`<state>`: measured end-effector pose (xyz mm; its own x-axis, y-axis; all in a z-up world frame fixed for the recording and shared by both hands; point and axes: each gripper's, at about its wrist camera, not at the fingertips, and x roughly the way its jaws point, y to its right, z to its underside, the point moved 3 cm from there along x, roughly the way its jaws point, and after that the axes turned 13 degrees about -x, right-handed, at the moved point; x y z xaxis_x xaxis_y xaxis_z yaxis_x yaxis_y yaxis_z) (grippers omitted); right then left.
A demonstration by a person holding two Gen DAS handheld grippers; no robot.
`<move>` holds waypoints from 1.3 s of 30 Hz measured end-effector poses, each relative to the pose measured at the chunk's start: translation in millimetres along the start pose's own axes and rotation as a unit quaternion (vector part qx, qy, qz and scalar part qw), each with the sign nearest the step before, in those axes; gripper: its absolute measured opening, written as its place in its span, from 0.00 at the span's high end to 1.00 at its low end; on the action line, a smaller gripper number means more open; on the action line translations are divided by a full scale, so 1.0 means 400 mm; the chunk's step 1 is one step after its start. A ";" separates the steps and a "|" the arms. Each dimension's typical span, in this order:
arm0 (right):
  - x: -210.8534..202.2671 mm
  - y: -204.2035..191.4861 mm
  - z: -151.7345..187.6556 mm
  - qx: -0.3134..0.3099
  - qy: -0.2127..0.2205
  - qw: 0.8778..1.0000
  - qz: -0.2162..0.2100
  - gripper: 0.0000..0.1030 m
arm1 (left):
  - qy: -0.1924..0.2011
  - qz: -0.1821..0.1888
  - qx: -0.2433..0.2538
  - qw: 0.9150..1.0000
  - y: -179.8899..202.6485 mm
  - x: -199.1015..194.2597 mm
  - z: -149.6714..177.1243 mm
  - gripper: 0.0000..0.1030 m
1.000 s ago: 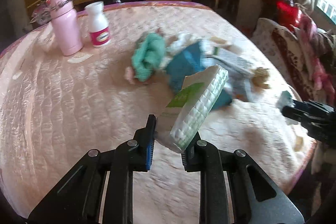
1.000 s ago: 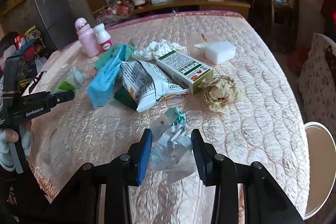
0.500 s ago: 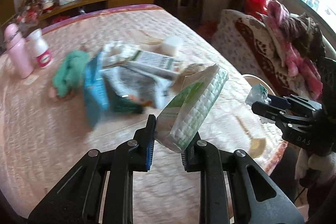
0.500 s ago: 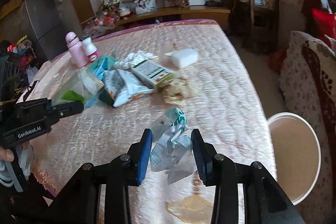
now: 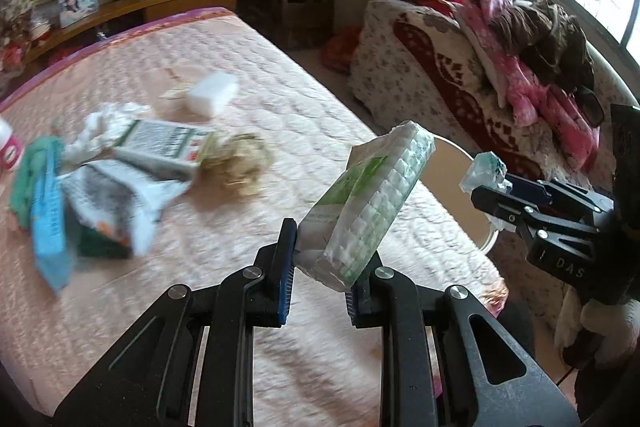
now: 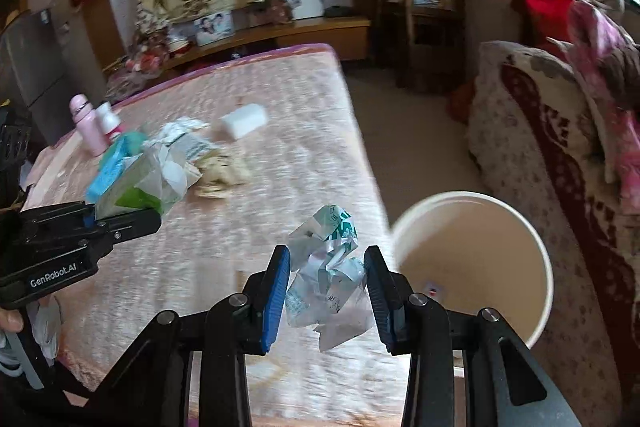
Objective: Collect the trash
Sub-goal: 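Carry both items to the white bucket and open both tools to drop them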
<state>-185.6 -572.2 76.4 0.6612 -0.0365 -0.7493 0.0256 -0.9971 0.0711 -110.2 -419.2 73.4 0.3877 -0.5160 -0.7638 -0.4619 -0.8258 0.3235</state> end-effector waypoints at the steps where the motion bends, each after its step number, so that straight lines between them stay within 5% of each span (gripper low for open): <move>1: -0.003 0.020 0.007 0.005 -0.001 1.000 0.006 0.64 | -0.002 0.001 0.003 1.000 0.016 0.010 -0.001 0.82; 13: -0.006 0.234 0.097 0.077 -0.027 0.995 0.053 0.64 | -0.032 0.016 0.035 0.999 0.175 0.124 -0.012 0.82; 32: 0.057 0.335 0.157 0.111 -0.058 0.989 0.079 0.64 | -0.073 0.055 0.015 0.996 0.275 0.231 -0.025 0.81; 34: 0.057 0.345 0.158 0.115 -0.057 0.988 0.090 0.50 | -0.079 0.085 -0.001 0.993 0.282 0.235 -0.032 0.78; 36: 0.048 0.356 0.159 0.124 -0.051 0.986 0.101 0.37 | -0.086 0.107 -0.008 0.990 0.290 0.236 -0.037 0.57; 39: 0.038 0.367 0.163 0.133 -0.045 0.985 0.100 0.37 | -0.085 0.120 -0.007 0.989 0.300 0.230 -0.039 0.50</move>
<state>-220.7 -723.4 32.8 0.5639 -0.2270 -0.7940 -0.3025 -0.9514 0.0571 -117.6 -569.4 50.7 0.1280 -0.6523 -0.7471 -0.5121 -0.6886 0.5135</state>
